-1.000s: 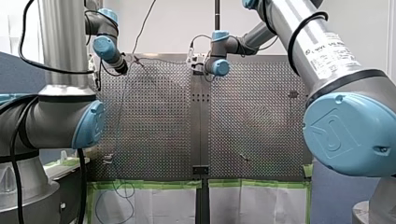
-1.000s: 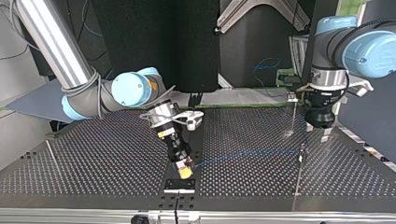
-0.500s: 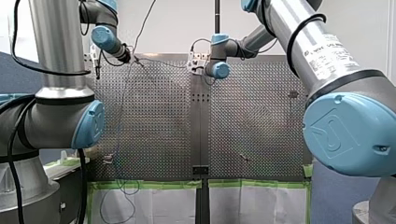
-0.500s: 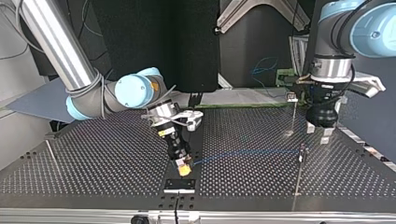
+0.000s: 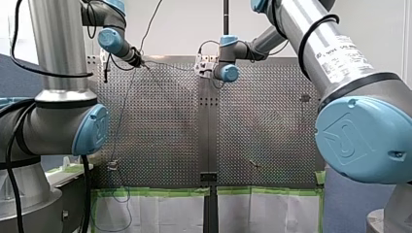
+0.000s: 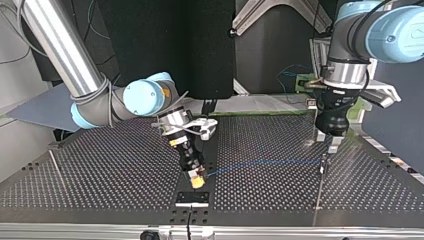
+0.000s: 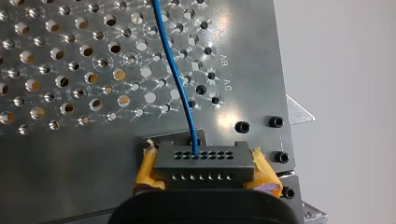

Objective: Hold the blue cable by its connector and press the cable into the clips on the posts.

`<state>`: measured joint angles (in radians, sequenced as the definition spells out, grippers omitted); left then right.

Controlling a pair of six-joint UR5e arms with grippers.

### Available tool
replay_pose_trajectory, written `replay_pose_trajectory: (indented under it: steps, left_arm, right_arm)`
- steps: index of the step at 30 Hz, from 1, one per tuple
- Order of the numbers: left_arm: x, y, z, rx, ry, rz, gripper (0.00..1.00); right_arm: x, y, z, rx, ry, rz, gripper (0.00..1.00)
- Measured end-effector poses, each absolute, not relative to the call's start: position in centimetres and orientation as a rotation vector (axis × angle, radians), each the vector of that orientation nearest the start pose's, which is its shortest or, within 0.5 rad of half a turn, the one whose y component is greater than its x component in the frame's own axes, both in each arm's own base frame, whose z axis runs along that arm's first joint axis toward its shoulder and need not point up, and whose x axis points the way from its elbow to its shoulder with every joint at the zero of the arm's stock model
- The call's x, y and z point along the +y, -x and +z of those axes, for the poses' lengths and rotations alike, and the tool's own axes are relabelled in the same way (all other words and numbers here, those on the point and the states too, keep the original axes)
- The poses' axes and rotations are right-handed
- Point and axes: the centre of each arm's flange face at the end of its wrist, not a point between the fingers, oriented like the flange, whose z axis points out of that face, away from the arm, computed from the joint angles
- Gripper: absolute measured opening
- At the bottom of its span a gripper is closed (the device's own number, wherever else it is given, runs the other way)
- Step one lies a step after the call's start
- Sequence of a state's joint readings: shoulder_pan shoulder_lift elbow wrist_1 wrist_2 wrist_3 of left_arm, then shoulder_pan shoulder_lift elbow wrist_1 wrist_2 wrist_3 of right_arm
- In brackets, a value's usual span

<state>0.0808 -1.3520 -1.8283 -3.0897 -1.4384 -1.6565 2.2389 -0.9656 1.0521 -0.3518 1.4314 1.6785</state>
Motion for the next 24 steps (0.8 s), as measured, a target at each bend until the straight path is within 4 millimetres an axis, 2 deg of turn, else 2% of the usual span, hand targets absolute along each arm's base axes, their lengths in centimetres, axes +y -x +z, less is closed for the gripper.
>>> replay_pose_trajectory:
  steps: [24]
  left_arm:
    - [-12.06, -40.76, 46.86, 1.552, 0.021, -0.09, 1.0]
  right_arm:
    - [-50.03, -58.27, 40.59, -0.664, -1.511, 2.012, 0.0]
